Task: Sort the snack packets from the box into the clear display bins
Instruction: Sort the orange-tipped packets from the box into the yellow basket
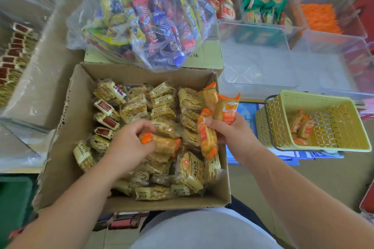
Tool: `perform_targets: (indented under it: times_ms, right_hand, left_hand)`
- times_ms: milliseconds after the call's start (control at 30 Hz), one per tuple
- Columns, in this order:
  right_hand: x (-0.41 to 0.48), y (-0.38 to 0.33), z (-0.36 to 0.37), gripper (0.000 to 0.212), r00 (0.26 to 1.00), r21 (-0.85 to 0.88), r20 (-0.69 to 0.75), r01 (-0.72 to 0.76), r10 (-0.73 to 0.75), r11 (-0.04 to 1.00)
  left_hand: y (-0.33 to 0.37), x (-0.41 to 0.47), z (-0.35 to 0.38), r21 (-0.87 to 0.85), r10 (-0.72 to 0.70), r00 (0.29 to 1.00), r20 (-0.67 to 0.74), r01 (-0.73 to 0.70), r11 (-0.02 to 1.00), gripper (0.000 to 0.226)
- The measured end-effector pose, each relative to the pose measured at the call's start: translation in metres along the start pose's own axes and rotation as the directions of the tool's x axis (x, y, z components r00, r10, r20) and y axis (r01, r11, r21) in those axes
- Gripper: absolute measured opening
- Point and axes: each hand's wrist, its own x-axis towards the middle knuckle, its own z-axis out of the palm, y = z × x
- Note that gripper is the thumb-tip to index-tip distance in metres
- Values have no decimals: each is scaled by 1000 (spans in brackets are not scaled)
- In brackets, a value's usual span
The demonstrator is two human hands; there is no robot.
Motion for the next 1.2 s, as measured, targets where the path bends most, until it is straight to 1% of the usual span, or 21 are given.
perform_targets:
  times_ms: [67,100,167,200,233,300,367,400,467,533,600,700,733,800,900,967,1067,1133,1200]
  right_hand:
    - [0,0,-5,38,1000,61,24,-13,11,998]
    - [-1,-1,-8,35,999,106,47,-14,9,994]
    - [-2,-2,-19,26,994,184,110,-12,-8,983]
    - [-2,-4,-28,24,991,202,134,-5,-23,979]
    - [-2,-5,-39,22,988,205,149,9,-41,979]
    - [-1,-9,-71,21,983,182,163,52,-82,982]
    - [2,-15,-110,22,982,149,156,87,-110,985]
    - [3,-17,-132,24,983,138,143,92,-112,986]
    - [7,-19,-182,28,989,104,105,98,-109,990]
    - [10,-17,-235,34,995,-20,39,97,-96,995]
    - [14,-11,-289,44,997,-197,-21,68,-73,978]
    - [20,1,-359,45,997,-450,-68,3,-38,893]
    - [22,6,-376,48,998,-532,-51,-9,-22,847]
    - [31,17,-404,52,1000,-695,-18,-21,13,718]
    - [53,40,-427,76,999,-877,-18,-38,46,478]
    - [64,56,-433,87,992,-936,-46,-86,121,342]
    - [74,73,-435,96,967,-969,-59,-116,249,220]
    - [76,76,-435,105,954,-968,-56,-125,294,220]
    - [73,72,-435,104,958,-953,-45,-127,284,276]
  left_hand:
    - [6,-11,-6,-105,-13,993,-118,1,994,43]
    - [10,-17,-7,-166,-23,984,-177,-7,986,43]
    - [18,-24,-3,-325,-79,961,-267,-13,945,36]
    - [24,-27,2,-417,-119,949,-291,-14,909,31]
    - [32,-30,8,-516,-159,941,-298,-18,857,27]
    - [51,-36,26,-699,-224,941,-254,-18,715,27]
    - [74,-40,51,-804,-246,950,-194,-11,594,27]
    - [87,-41,66,-826,-248,953,-175,-5,563,25]
    - [115,-39,99,-840,-254,954,-161,2,542,22]
    - [142,-34,131,-843,-253,952,-173,-10,538,17]
    - [167,-29,160,-843,-227,958,-176,-28,537,17]
    - [196,-26,200,-834,-218,964,-153,-7,551,15]
    - [203,-25,212,-831,-225,964,-140,9,556,14]
    - [214,-24,235,-815,-248,962,-112,54,578,14]
    - [223,-18,261,-780,-289,954,-75,125,614,13]
    - [229,-11,273,-763,-300,953,-50,157,627,13]
    - [244,0,287,-713,-260,965,-36,157,683,21]
    - [260,8,296,-674,-214,976,-24,142,724,19]
    - [275,18,308,-603,-160,987,-30,110,790,21]
